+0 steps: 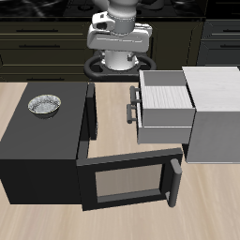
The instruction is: Close the top drawer of the white cabinet and place the bowl in the middle drawer
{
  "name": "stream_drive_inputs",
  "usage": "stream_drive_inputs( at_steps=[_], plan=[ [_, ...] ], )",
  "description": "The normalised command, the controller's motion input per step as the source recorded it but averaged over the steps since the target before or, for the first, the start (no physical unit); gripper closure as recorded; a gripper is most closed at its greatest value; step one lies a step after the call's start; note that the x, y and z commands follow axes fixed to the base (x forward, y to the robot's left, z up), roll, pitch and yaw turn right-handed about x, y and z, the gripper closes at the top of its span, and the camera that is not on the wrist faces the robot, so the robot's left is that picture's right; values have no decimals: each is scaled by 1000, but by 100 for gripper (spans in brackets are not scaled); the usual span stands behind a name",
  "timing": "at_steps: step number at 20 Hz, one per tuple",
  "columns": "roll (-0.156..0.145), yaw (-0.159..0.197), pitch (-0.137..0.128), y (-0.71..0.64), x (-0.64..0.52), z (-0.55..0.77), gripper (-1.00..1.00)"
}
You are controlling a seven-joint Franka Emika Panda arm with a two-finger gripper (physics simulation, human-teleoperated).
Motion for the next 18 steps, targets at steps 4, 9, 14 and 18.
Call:
stream_drive_inputs(
  at_steps=[4, 9, 14, 18],
  plan=[
    [-50, 65, -17, 25, -10, 110, -100],
    [15, 138, 7, 66, 36, 162, -100],
    [-30, 108, -29, 16, 62, 197, -100],
    [9, 177, 40, 91, 153, -42, -100]
  ],
)
